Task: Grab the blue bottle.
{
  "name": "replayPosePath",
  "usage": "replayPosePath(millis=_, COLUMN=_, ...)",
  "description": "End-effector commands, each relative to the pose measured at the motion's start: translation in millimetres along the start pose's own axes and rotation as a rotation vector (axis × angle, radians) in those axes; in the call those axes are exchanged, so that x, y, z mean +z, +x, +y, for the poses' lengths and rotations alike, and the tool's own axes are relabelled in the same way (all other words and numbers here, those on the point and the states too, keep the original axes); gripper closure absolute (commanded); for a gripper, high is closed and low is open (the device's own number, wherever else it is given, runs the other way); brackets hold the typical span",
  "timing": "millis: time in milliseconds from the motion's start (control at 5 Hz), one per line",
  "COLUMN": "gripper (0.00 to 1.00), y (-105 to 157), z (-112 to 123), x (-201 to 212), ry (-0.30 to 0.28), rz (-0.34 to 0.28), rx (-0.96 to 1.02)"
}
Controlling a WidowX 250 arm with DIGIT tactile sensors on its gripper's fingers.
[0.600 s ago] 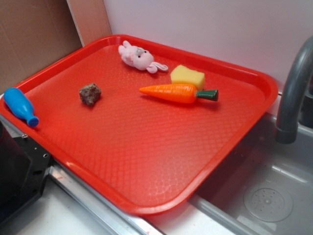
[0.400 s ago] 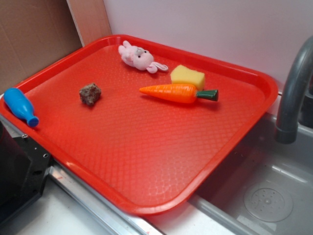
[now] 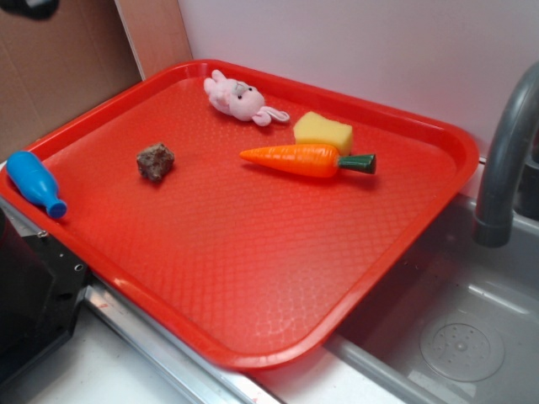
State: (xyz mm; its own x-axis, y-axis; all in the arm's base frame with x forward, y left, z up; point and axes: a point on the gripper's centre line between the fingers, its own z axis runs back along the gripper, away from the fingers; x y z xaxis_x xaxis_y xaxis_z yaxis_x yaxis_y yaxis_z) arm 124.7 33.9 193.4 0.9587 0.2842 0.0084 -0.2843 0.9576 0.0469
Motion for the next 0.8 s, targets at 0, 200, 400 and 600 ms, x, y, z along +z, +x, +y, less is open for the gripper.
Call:
replayPosePath(millis=0, gripper=0.0, y=37.1, z=54.9, x=-59.8, ry=0.138, rz=-0.157, rx=0.489)
replayPosePath(millis=200, gripper=0.0, y=16.9, z=63.9, x=-90.0, ry=0.158, rz=-0.148, rx=0.739)
replayPosePath(millis=400, gripper=0.0, y=11.3, z=65.5, x=-104.4, ry=0.182, rz=-0.104, rx=0.976)
replayPosePath(millis=600, gripper=0.0, y=1.4, z=74.0, x=-123.3, ry=0.149, rz=-0.075, rx=0.945)
